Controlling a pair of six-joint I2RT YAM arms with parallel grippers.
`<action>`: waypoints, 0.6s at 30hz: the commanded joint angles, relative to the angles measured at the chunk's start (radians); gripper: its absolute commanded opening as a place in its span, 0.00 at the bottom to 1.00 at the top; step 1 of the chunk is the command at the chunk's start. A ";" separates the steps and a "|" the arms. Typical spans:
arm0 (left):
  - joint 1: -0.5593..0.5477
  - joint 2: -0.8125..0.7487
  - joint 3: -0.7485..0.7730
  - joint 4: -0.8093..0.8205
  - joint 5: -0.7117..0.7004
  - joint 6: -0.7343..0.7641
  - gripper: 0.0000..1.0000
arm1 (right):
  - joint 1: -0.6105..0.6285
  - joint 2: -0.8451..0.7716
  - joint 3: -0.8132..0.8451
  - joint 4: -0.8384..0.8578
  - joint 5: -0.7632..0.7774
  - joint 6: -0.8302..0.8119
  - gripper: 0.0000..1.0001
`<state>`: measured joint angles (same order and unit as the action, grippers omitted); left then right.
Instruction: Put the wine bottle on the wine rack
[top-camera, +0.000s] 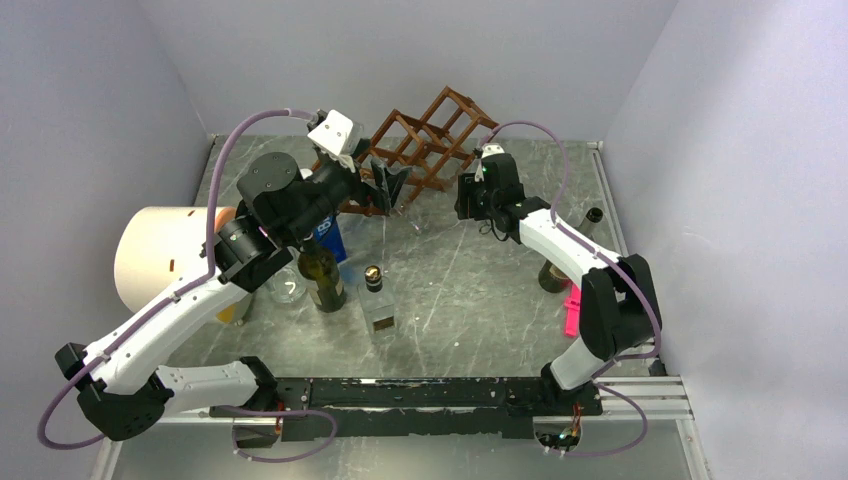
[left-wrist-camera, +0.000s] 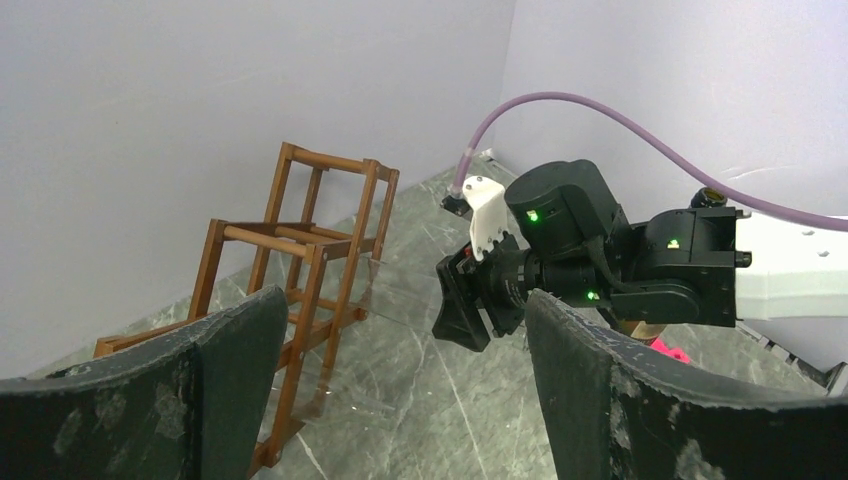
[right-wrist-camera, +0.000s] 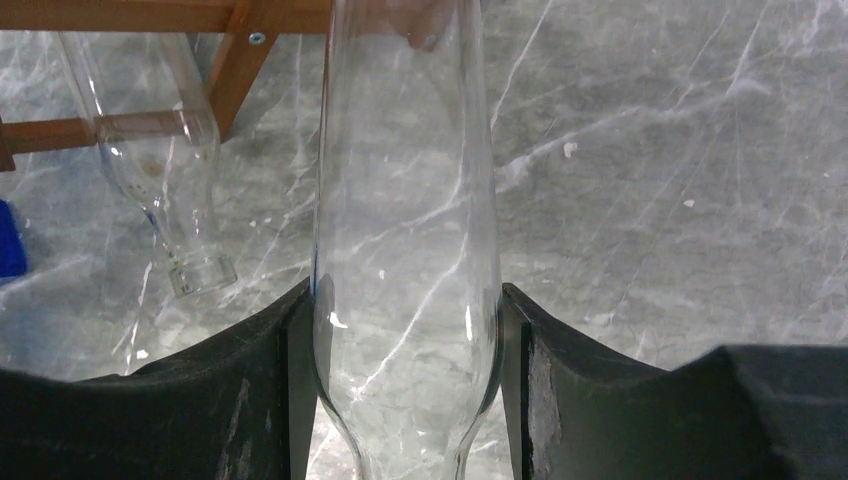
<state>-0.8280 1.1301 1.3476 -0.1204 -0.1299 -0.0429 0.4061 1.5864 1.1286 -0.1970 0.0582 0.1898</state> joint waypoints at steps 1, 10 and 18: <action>0.003 0.008 0.040 -0.010 0.028 -0.006 0.92 | -0.012 0.005 -0.007 0.206 -0.061 -0.033 0.00; 0.003 0.023 0.052 -0.018 0.042 -0.012 0.92 | -0.039 0.078 -0.022 0.380 -0.214 -0.038 0.00; 0.003 0.032 0.063 -0.026 0.047 -0.011 0.92 | -0.045 0.167 0.002 0.500 -0.274 -0.087 0.00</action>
<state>-0.8284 1.1568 1.3678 -0.1326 -0.1089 -0.0452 0.3511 1.7325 1.0916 0.0860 -0.0998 0.1505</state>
